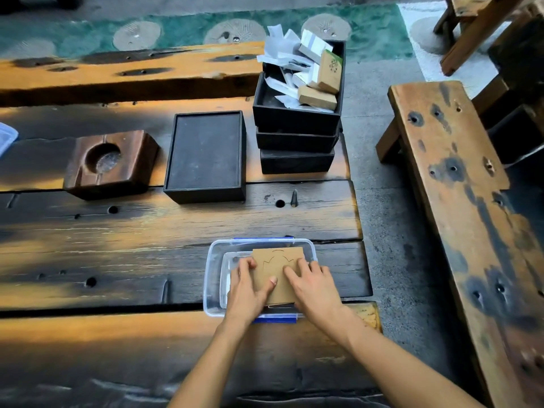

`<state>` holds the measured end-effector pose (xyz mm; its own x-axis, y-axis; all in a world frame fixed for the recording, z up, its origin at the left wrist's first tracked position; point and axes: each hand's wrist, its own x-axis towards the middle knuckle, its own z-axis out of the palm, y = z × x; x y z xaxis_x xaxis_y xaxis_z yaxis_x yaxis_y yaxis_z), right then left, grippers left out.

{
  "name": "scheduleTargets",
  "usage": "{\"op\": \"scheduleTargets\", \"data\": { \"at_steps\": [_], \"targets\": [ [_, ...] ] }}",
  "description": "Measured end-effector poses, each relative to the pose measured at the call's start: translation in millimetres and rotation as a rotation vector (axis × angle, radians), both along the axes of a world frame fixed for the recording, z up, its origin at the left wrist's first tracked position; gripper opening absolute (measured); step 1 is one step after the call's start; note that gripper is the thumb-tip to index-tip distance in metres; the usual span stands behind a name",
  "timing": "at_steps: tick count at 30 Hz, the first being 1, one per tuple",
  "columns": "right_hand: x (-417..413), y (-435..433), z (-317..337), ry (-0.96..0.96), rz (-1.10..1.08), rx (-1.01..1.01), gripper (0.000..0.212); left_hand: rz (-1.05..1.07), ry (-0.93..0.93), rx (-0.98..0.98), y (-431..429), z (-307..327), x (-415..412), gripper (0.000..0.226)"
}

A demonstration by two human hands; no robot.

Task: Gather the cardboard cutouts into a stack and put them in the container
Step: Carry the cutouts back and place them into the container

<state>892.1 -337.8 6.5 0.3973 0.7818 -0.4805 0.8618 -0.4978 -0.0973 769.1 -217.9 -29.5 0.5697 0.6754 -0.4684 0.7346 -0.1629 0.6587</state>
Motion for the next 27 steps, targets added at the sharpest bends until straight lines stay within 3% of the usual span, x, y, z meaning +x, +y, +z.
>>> {"op": "scheduleTargets", "data": {
  "at_steps": [3, 5, 8, 12, 15, 19, 24, 27],
  "targets": [
    [0, -1, -1, 0.015, 0.007, 0.022, 0.070, -0.160, 0.021, 0.240, -11, 0, -5, 0.039],
    [1, -3, 0, 0.015, 0.008, 0.039, 0.070, -0.369, 0.097, 0.346, -12, 2, -10, 0.055],
    [2, -4, 2, 0.007, 0.019, 0.050, 0.067, -0.560, 0.178, 0.326, -3, 8, -11, 0.079],
    [5, -5, 4, -0.013, 0.050, 0.084, 0.061, -0.718, 0.324, 0.362, 6, 22, 8, 0.092],
    [8, -7, 4, -0.023, 0.058, 0.098, 0.063, -0.849, 0.462, 0.530, 6, 23, 17, 0.100],
    [12, -10, -3, -0.052, 0.130, 0.079, 0.077, -0.914, 0.565, 0.580, 2, 13, 18, 0.103],
    [18, -4, -10, -0.120, 0.144, 0.113, 0.058, -0.973, 0.559, 0.598, 14, 4, 23, 0.107],
    [17, 0, -21, -0.068, 0.172, 0.114, 0.066, -0.967, 0.524, 0.600, 18, 0, 21, 0.102]
  ]
}}
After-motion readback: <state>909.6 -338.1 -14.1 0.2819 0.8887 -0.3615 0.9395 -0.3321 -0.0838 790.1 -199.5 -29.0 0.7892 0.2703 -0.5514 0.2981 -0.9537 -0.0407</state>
